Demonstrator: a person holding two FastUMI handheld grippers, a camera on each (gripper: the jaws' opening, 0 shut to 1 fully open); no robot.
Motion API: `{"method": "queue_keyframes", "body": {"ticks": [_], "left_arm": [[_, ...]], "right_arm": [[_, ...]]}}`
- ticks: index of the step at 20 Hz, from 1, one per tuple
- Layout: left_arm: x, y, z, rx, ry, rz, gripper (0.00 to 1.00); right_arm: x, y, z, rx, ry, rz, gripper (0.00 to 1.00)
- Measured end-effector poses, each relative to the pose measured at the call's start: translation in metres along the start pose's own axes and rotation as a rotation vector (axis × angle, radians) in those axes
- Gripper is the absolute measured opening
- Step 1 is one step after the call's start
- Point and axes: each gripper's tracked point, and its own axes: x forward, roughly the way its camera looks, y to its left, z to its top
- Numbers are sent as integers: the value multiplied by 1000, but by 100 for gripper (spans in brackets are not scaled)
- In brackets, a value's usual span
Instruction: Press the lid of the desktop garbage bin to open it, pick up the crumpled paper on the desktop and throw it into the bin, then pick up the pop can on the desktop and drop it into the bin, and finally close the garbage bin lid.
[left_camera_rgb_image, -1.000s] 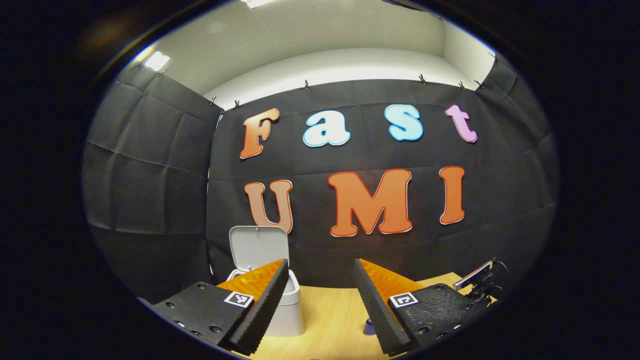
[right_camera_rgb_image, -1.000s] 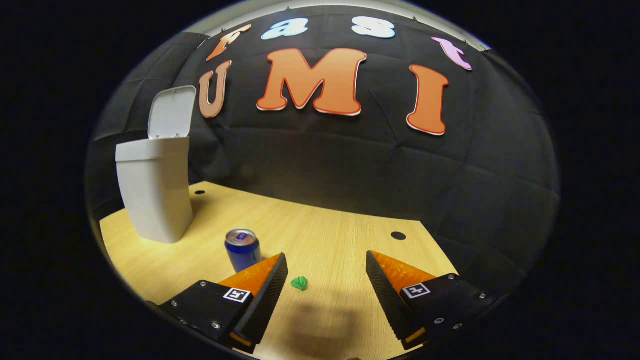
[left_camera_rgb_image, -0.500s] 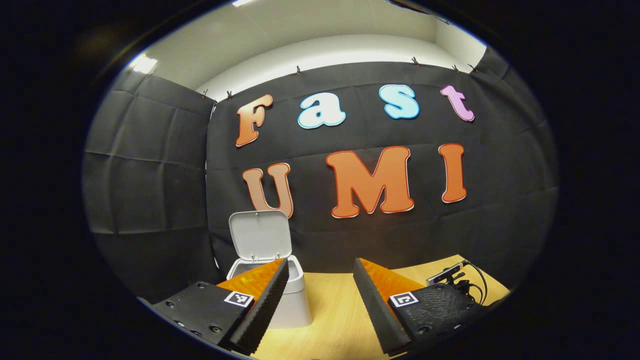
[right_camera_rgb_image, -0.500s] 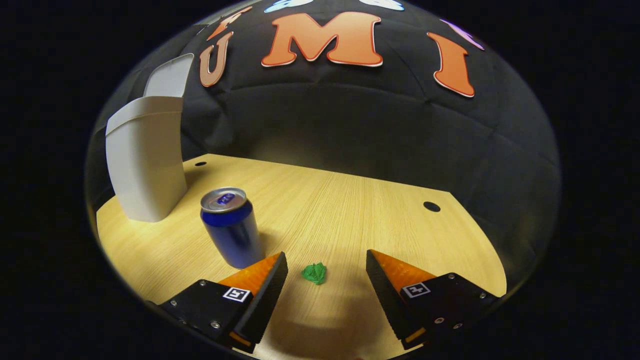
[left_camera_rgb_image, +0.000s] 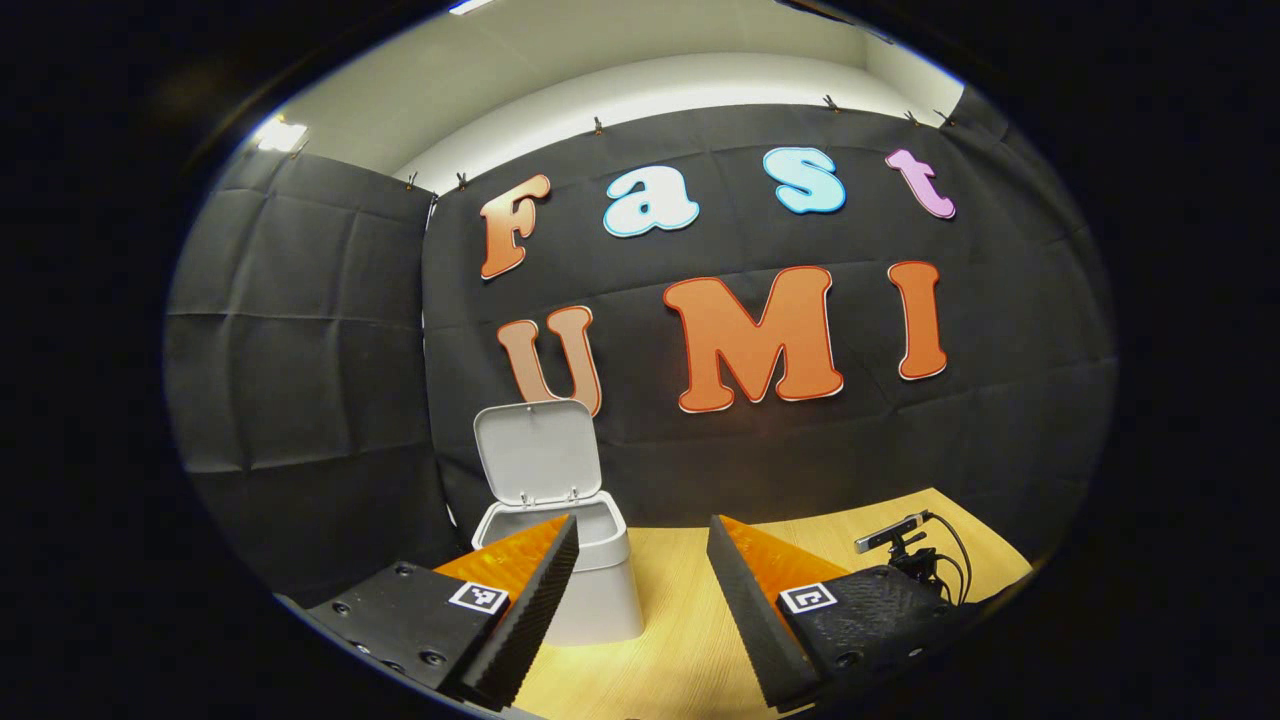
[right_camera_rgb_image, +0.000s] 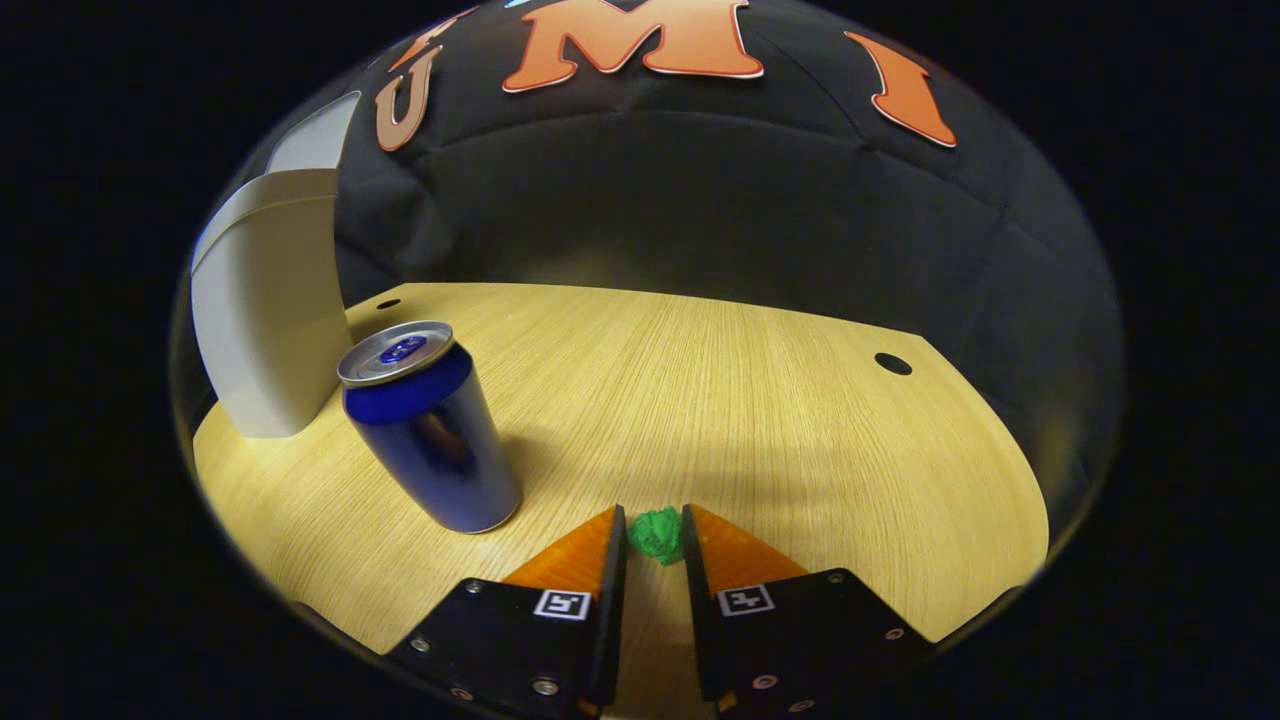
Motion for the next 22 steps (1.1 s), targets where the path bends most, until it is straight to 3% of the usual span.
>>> {"method": "queue_keyframes", "body": {"ticks": [3, 6, 7, 16, 18, 20, 21, 22], "left_arm": [[1, -4, 0, -2, -2, -18, 86], [3, -9, -1, -4, 0, -37, 86], [3, -9, -2, -3, 2, -42, 86], [6, -19, -19, -12, 38, -103, 86], [10, -21, -24, -12, 51, -114, 86], [14, -18, -28, -16, 66, -115, 86], [17, -13, -28, -16, 64, -106, 86], [20, -9, -29, -14, 68, -95, 83]], "right_arm": [[-4, 4, -4, -35, 9, 9, 18], [-13, 0, -5, -38, 17, 5, 12], [-16, 1, -3, -27, 15, 16, 5], [-22, -1, -18, 22, 54, 45, 2], [-19, -6, -13, 20, 52, 25, 7], [-13, -2, -13, 2, 61, 17, 25], [-12, -1, -9, -2, 57, 14, 45], [-5, 1, -5, -5, 54, 23, 49]]}}
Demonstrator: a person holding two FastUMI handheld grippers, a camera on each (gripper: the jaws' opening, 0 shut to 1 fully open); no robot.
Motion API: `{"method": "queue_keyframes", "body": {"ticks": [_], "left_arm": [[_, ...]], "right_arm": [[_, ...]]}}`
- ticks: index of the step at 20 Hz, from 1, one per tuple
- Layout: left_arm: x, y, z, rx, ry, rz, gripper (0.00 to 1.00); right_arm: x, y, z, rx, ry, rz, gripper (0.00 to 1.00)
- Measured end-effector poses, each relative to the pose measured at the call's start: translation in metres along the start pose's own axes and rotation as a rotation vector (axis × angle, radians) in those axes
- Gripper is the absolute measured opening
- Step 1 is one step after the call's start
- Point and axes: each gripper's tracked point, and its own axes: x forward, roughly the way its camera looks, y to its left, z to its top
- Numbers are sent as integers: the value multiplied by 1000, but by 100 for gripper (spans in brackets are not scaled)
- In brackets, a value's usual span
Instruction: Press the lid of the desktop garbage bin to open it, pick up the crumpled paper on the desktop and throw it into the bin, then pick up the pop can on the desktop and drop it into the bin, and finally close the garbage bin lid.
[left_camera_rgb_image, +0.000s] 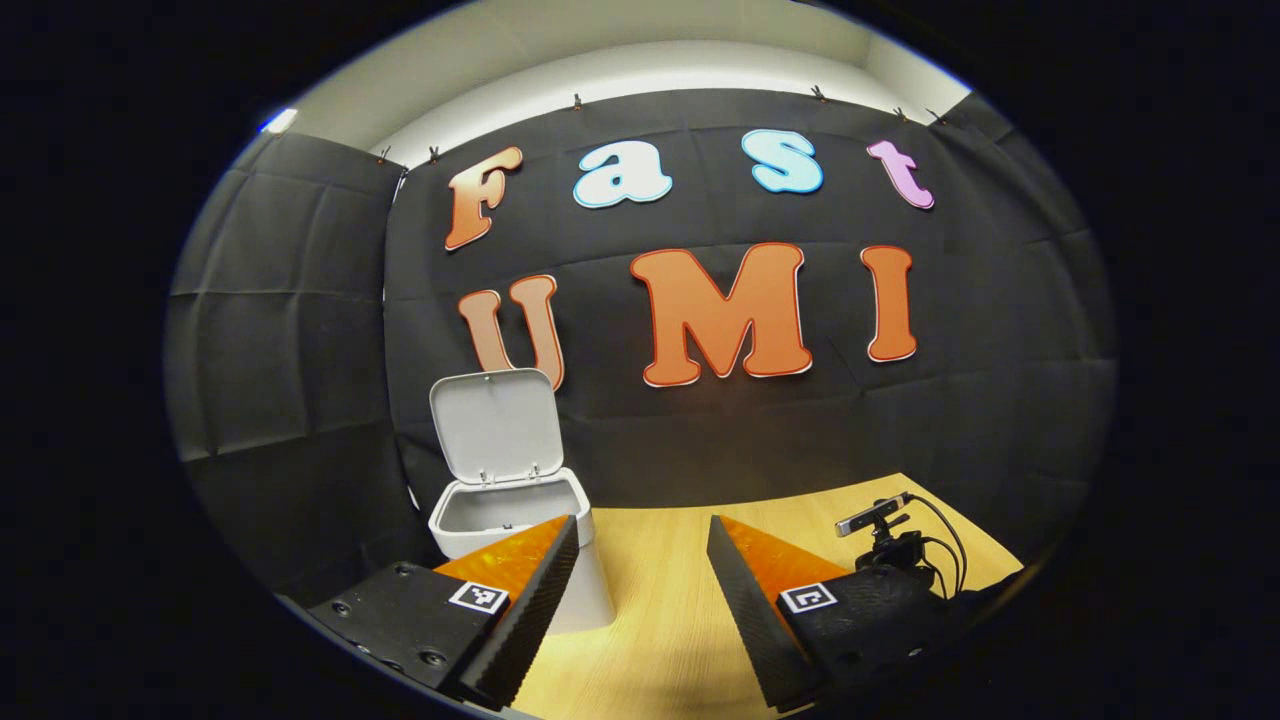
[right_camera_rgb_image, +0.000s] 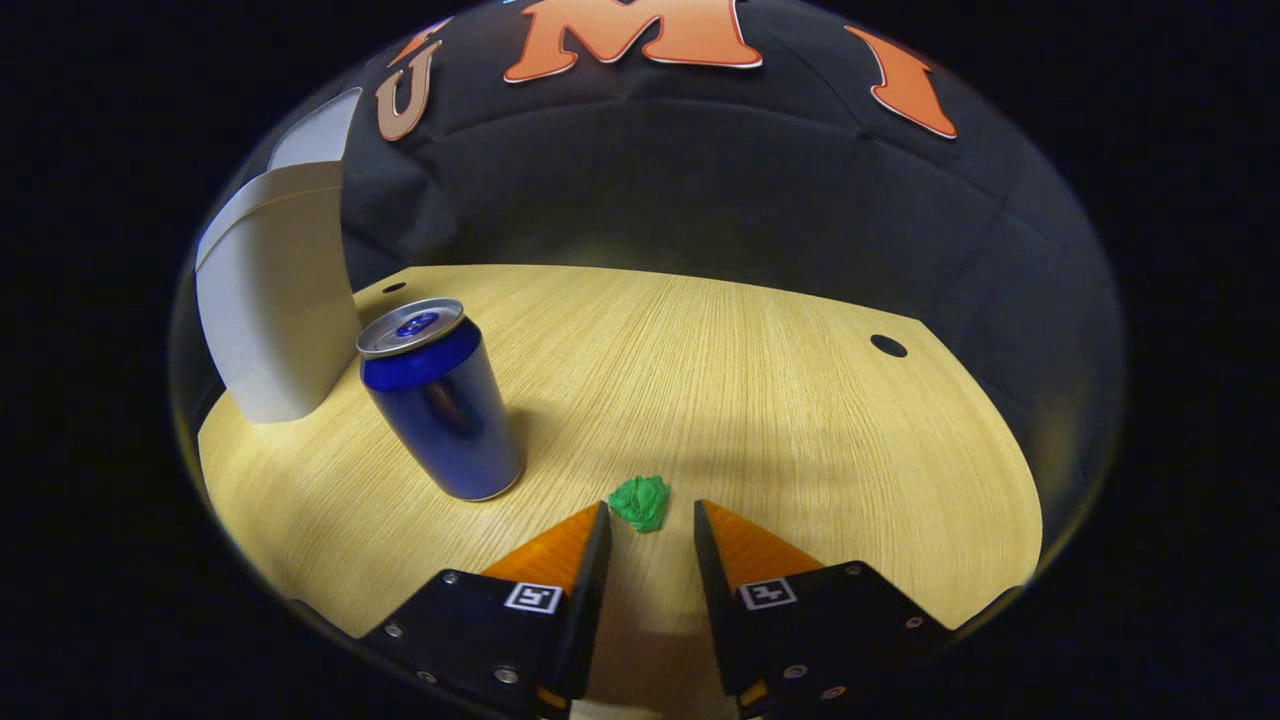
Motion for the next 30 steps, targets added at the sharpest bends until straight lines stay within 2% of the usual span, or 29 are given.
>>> {"method": "queue_keyframes", "body": {"ticks": [1, 2, 3, 4, 5, 6, 7, 12, 14, 17, 19, 21, 24, 25, 27, 30], "left_arm": [[2, 4, -1, -4, 5, 8, 83], [5, 6, -4, -9, 14, 12, 83], [7, 8, -7, -9, 24, 16, 83], [8, 9, -8, -2, 31, 22, 86], [8, 12, -6, 5, 28, 29, 83], [9, 15, -5, 6, 26, 35, 83], [10, 17, -4, 5, 24, 41, 83], [13, 19, -8, -4, 36, 54, 83], [12, 18, -7, 3, 36, 56, 83], [13, 15, -9, 5, 43, 49, 83], [14, 14, -12, 9, 55, 43, 83], [13, 15, -11, 13, 53, 41, 83], [14, 17, -11, 12, 49, 38, 83], [15, 16, -11, 10, 53, 34, 83], [16, 13, -14, 5, 59, 24, 83], [17, 9, -20, -8, 68, 6, 83]], "right_arm": [[8, 4, -1, -6, 21, 8, 60], [14, 6, -3, -13, 46, 11, 55], [19, 5, 1, -17, 43, 2, 64], [24, 5, 5, -19, 36, -2, 65], [25, 6, 6, -22, 32, -13, 48], [24, 7, 5, -30, 37, -20, 47], [23, 8, 2, -42, 38, -20, 31], [20, 10, 1, -81, 32, -9, 10], [18, 10, -4, -100, 36, -4, 10], [12, 8, -11, -109, 44, -8, 25], [12, 7, -12, -134, 47, -17, 29], [9, 8, -10, -150, 39, -30, 27], [8, 10, -8, -126, 28, -32, 11], [7, 15, -8, -90, 33, -1, 6], [1, 15, -3, -42, 24, 34, 5], [-13, 6, 3, -20, 6, 39, 4]]}}
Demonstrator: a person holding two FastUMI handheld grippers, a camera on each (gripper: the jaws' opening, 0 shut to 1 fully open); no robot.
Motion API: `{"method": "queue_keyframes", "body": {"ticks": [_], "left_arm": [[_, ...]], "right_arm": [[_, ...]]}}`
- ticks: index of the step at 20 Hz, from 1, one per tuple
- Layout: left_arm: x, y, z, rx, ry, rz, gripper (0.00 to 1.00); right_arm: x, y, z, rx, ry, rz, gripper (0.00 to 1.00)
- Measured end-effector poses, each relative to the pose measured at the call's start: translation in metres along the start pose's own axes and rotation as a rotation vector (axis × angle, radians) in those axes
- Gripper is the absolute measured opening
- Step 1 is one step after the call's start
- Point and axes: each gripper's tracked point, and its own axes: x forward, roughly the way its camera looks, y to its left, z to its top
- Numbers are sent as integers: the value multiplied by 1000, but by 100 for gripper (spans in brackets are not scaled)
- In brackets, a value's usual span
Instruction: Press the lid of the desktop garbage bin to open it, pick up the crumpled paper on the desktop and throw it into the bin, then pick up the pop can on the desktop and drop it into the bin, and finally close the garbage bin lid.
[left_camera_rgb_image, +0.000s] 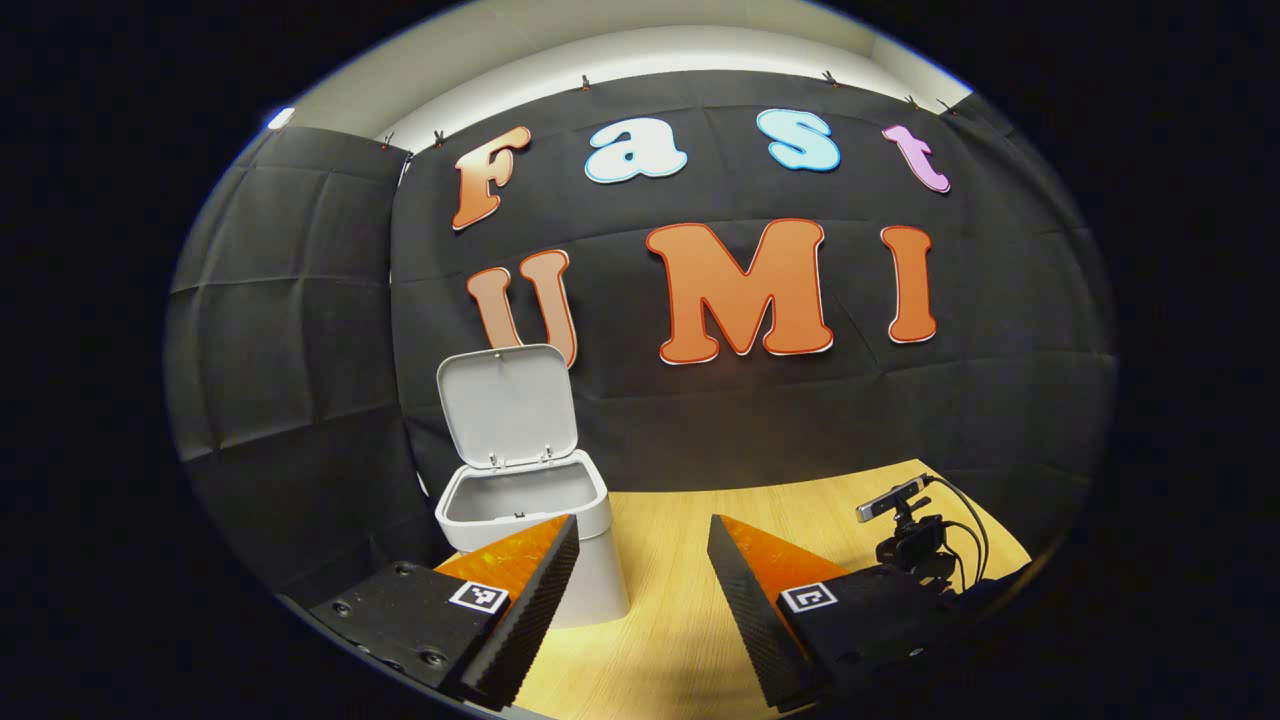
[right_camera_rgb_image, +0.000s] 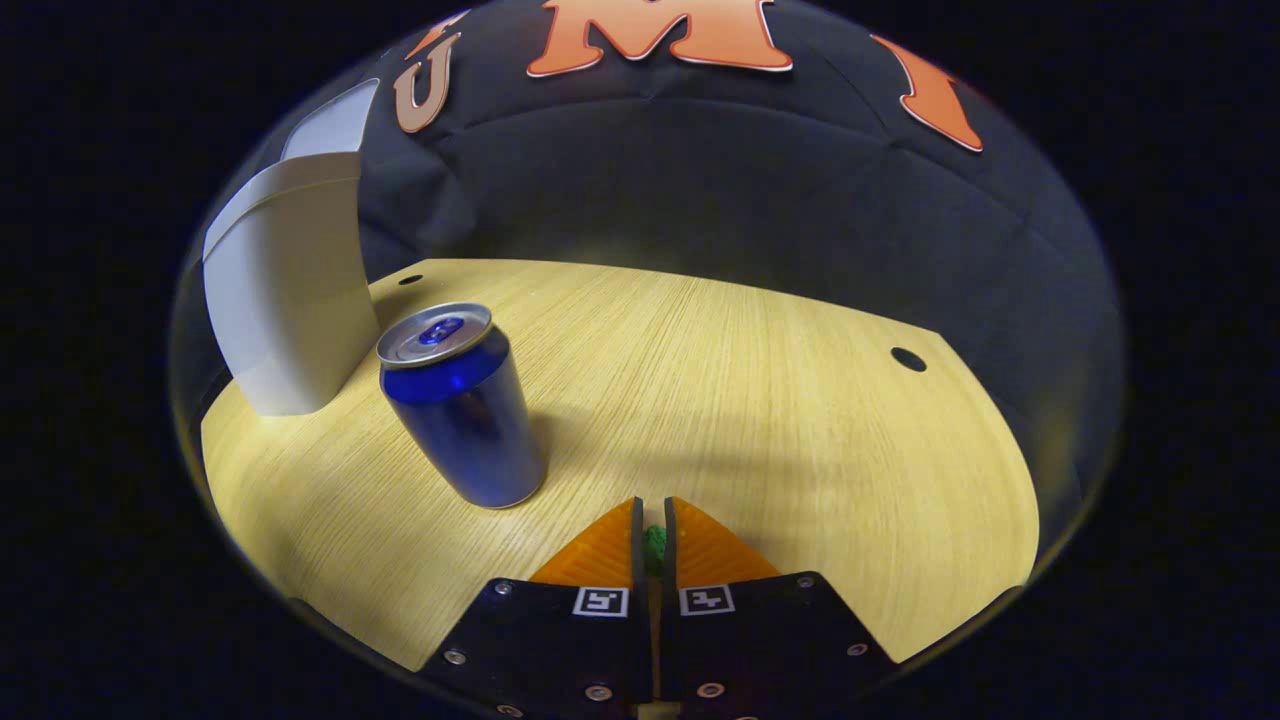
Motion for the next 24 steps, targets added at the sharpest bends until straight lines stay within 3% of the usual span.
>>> {"method": "queue_keyframes", "body": {"ticks": [5, 9, 18, 24], "left_arm": [[2, -2, 2, -20, -2, -16, 83], [2, 0, 6, -35, -14, -16, 83], [-11, 23, 28, -63, -96, 9, 83], [-23, 65, 33, -95, -132, 77, 83]], "right_arm": [[-27, -10, 23, 21, -58, -8, 4], [-64, 6, 80, -6, -184, 29, 4], [-142, 83, 204, -25, -405, 152, 4], [-187, 169, 271, -55, -514, 298, 4]]}}
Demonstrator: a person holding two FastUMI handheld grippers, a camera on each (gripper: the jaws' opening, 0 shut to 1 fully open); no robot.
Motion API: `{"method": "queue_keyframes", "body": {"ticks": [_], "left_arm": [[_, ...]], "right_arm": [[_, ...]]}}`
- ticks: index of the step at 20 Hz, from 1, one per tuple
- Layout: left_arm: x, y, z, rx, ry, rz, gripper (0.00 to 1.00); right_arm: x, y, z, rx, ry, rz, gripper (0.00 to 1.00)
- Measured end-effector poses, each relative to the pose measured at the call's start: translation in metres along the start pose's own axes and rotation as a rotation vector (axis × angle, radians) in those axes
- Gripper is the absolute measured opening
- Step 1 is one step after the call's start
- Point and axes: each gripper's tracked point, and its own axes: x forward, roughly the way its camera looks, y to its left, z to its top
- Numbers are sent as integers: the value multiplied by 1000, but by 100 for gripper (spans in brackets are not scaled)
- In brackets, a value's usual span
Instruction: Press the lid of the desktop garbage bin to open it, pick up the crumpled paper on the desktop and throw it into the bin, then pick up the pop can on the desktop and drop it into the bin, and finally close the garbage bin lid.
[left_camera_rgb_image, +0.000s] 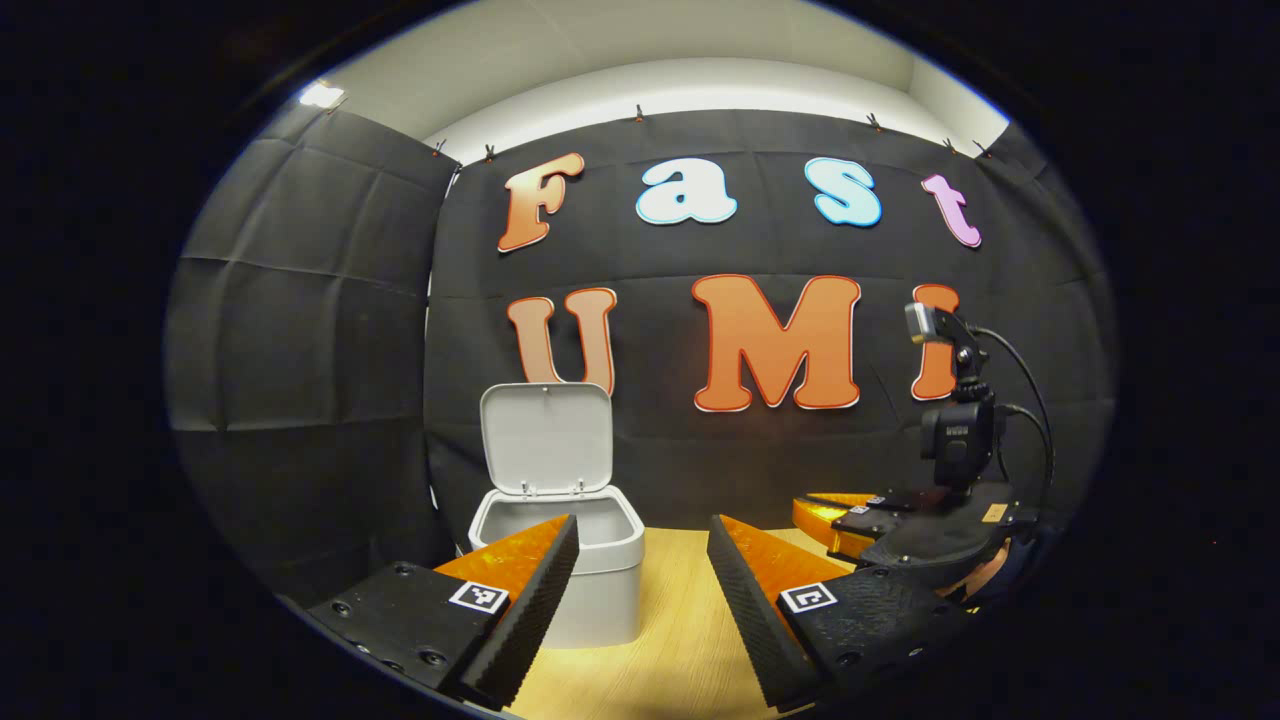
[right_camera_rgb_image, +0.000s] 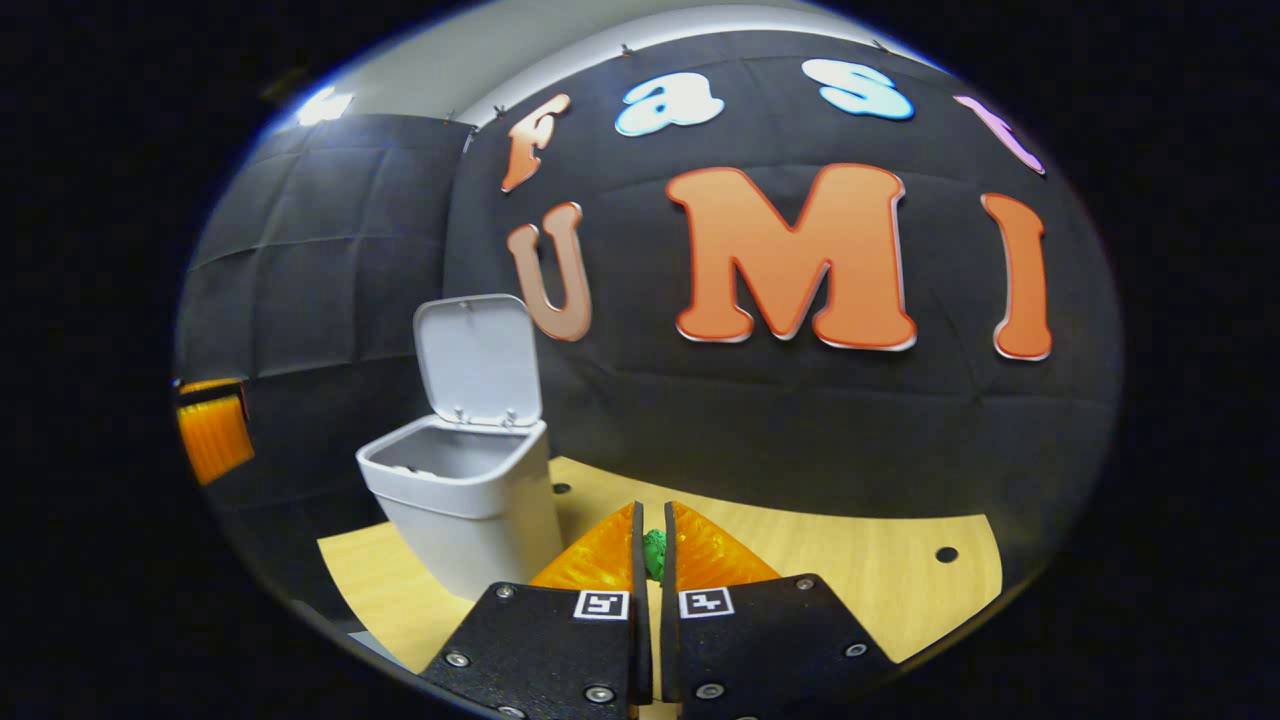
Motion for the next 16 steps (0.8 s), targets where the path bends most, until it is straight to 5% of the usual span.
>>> {"method": "queue_keyframes", "body": {"ticks": [7, 16], "left_arm": [[-9, 68, -4, -32, -11, 121, 83], [-21, 146, -22, -56, 15, 278, 86]], "right_arm": [[48, 95, 52, 7, -56, 156, 4], [131, 177, 40, -22, -19, 223, 4]]}}
